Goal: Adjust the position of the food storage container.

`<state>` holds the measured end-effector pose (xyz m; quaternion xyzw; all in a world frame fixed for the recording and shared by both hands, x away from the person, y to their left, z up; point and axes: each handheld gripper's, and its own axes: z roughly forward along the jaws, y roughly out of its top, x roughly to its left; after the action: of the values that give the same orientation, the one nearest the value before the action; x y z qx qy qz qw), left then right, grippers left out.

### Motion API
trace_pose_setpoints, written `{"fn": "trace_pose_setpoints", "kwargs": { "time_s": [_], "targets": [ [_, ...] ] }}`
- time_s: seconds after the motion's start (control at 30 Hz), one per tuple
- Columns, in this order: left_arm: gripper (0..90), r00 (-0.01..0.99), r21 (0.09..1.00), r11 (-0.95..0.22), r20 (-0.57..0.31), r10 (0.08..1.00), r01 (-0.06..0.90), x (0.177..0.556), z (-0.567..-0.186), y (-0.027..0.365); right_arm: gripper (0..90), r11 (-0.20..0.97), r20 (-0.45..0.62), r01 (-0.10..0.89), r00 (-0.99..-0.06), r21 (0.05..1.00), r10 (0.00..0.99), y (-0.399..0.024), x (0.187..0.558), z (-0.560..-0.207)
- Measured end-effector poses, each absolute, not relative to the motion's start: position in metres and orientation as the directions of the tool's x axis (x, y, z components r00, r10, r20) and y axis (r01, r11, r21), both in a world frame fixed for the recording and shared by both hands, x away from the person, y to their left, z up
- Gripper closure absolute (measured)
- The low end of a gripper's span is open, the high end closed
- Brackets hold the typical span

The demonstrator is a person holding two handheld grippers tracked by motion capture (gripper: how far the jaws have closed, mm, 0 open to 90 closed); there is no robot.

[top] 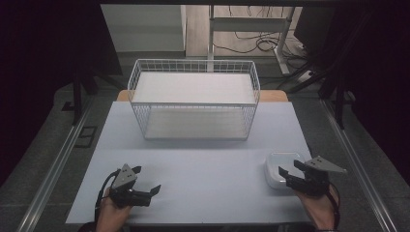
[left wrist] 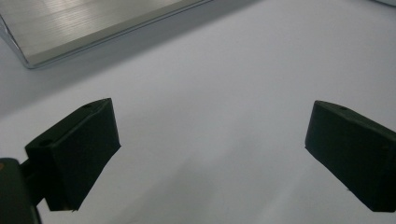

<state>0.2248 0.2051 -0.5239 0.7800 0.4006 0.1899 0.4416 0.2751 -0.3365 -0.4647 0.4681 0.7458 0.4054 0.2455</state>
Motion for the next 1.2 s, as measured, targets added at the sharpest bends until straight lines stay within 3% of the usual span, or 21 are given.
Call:
{"fn": "trace_pose_setpoints", "kwargs": {
  "time_s": [0.03, 0.07, 0.1, 0.23, 0.33, 0.43, 0.73, 1.2],
  "targets": [
    [2.6, 0.607, 0.838, -0.292, -0.057, 0.793, 0.46, 0.225, -0.524, 0.205, 49.0, 0.239, -0.004, 0.5, -0.425, 0.832, 0.905, -0.343, 0.276, -0.463],
    [2.6, 0.607, 0.838, -0.292, -0.057, 0.793, 0.46, 0.225, -0.524, 0.205, 49.0, 0.239, -0.004, 0.5, -0.425, 0.832, 0.905, -0.343, 0.276, -0.463],
    [2.8, 0.608, 0.837, -0.293, -0.057, 0.792, 0.461, 0.225, -0.524, 0.205, 56.4, 0.242, -0.02, 0.5, -0.41, 0.832, 0.912, -0.349, 0.276, -0.463],
    [3.1, 0.612, 0.833, -0.303, -0.053, 0.789, 0.464, 0.226, -0.525, 0.204, 67.0, 0.233, -0.029, 0.501, -0.383, 0.833, 0.923, -0.359, 0.278, -0.463],
    [3.2, 0.612, 0.829, -0.308, -0.052, 0.789, 0.467, 0.226, -0.526, 0.204, 81.7, 0.217, -0.039, 0.499, -0.342, 0.839, 0.939, -0.371, 0.28, -0.462],
    [3.5, 0.611, 0.826, -0.311, -0.051, 0.79, 0.47, 0.226, -0.526, 0.204, 88.5, 0.198, -0.037, 0.505, -0.311, 0.84, 0.95, -0.38, 0.282, -0.464],
    [3.7, 0.606, 0.82, -0.314, -0.049, 0.794, 0.478, 0.228, -0.527, 0.205, 89.4, 0.169, -0.022, 0.541, -0.268, 0.824, 0.963, -0.396, 0.291, -0.473],
    [3.7, 0.603, 0.822, -0.313, -0.045, 0.796, 0.476, 0.228, -0.527, 0.205, 89.5, 0.187, 0.014, 0.57, -0.33, 0.8, 0.944, -0.387, 0.292, -0.479]
  ]
}}
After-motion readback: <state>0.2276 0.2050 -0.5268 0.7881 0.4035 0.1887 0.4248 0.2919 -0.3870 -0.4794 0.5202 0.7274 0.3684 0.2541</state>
